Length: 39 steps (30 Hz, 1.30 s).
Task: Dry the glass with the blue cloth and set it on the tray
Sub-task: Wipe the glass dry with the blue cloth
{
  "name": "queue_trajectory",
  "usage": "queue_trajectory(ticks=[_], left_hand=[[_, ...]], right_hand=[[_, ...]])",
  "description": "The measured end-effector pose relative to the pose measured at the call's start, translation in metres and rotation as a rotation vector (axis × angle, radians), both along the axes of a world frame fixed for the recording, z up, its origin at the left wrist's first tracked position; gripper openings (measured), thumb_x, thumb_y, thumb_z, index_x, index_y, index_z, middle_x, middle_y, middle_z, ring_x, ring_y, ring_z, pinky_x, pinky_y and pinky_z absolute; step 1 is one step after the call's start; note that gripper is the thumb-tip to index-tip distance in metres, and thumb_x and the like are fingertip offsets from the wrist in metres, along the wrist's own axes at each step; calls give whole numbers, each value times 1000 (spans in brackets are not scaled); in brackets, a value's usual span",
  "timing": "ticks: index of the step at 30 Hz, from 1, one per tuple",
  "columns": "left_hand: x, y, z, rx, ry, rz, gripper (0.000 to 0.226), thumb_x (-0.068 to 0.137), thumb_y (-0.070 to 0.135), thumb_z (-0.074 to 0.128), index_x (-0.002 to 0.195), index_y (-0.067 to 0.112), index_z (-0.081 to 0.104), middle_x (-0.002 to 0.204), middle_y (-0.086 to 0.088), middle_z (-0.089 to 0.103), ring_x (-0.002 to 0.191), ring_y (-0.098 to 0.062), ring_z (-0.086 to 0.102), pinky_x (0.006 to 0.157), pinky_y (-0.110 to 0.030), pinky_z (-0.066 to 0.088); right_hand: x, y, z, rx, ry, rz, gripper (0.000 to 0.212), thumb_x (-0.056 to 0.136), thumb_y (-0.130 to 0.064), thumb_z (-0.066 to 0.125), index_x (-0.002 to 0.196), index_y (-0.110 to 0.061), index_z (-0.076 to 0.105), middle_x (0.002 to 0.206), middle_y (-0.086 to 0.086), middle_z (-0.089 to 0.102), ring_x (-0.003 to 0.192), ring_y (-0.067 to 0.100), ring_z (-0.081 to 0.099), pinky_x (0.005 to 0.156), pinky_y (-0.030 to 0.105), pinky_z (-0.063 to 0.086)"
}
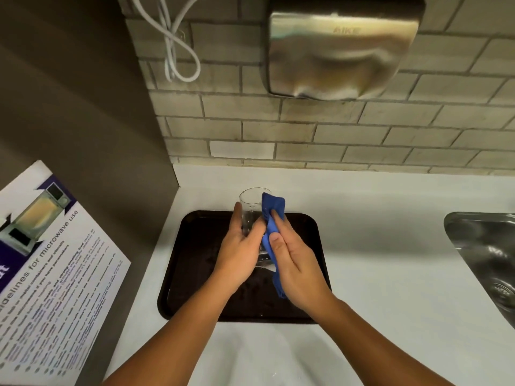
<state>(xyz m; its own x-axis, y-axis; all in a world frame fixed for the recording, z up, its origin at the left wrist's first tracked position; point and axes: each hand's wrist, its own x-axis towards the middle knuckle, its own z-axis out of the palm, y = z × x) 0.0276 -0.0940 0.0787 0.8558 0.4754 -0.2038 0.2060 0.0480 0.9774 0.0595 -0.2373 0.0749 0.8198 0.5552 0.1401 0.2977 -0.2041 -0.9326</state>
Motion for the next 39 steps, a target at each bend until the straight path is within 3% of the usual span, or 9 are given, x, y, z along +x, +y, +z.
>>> queue_trajectory(ticks=[3, 5, 9, 14, 19, 24, 27, 31, 39], left_hand=[[-1, 0, 1, -38, -21, -24, 50, 93, 61, 67, 134, 82, 47, 115, 27, 83, 104, 2, 80, 79, -13, 59], [-1, 0, 2, -108, -26, -26, 47, 97, 54, 67, 142, 62, 58, 112, 21, 85, 100, -5, 84, 73, -17, 63], [2, 2, 11, -407, 51, 26, 47, 96, 62, 62, 111, 26, 88, 107, -9, 88, 92, -23, 87, 70, -35, 67], [3, 8, 2, -633, 57, 55, 64, 107, 64, 49, 85, 24, 94, 99, -7, 89, 82, -20, 87, 59, -30, 66], [3, 2, 3, -607, 91, 27, 57, 104, 64, 53, 98, 21, 90, 100, -8, 87, 83, -20, 85, 61, -32, 65], [1, 3, -1, -591, 57, 85, 46, 112, 56, 48, 100, 24, 78, 78, 7, 87, 66, -8, 83, 73, -38, 58], [1, -3, 11, -417, 87, 4, 37, 93, 60, 73, 97, 26, 87, 98, -2, 89, 83, -15, 87, 74, -37, 66], [1, -5, 17, -214, 90, 43, 37, 107, 52, 54, 134, 36, 73, 125, -4, 82, 114, -23, 80, 99, -49, 65], [-7, -7, 6, -58, -50, 15, 43, 98, 50, 69, 137, 64, 58, 114, 14, 85, 99, -6, 84, 72, -18, 64]], right_hand=[[9, -1, 2, 155, 262, -73, 40, 120, -24, 37, 152, -27, 61, 136, -5, 79, 132, 16, 71, 102, 22, 58], [12, 0, 7, 186, 385, -124, 37, 120, -25, 38, 134, -33, 72, 117, -2, 85, 116, 30, 79, 86, 27, 65], [-6, -8, 14, 61, 46, -25, 44, 120, -32, 37, 162, -30, 51, 147, -13, 71, 138, 5, 64, 110, 17, 51], [-13, -21, 7, -204, -491, 117, 53, 118, -32, 39, 170, -23, 37, 180, -1, 29, 166, 6, 23, 131, 19, 23], [2, -22, 18, -86, -262, 98, 48, 118, -27, 37, 164, -21, 48, 170, -5, 49, 159, 6, 40, 130, 40, 37], [1, -21, 14, -215, -586, 201, 49, 118, -31, 39, 163, -17, 49, 175, 0, 41, 166, 9, 26, 133, 30, 28], [7, -18, 14, -110, -348, 90, 45, 117, -30, 40, 159, -22, 55, 163, -2, 58, 155, 7, 47, 126, 35, 42], [7, -18, 8, -117, -311, 40, 46, 118, -37, 36, 162, -35, 49, 159, -12, 61, 147, 1, 54, 120, 25, 45], [26, -5, -4, 98, 380, -88, 39, 115, -33, 42, 118, -25, 80, 114, 4, 85, 110, 23, 80, 100, 45, 61]])
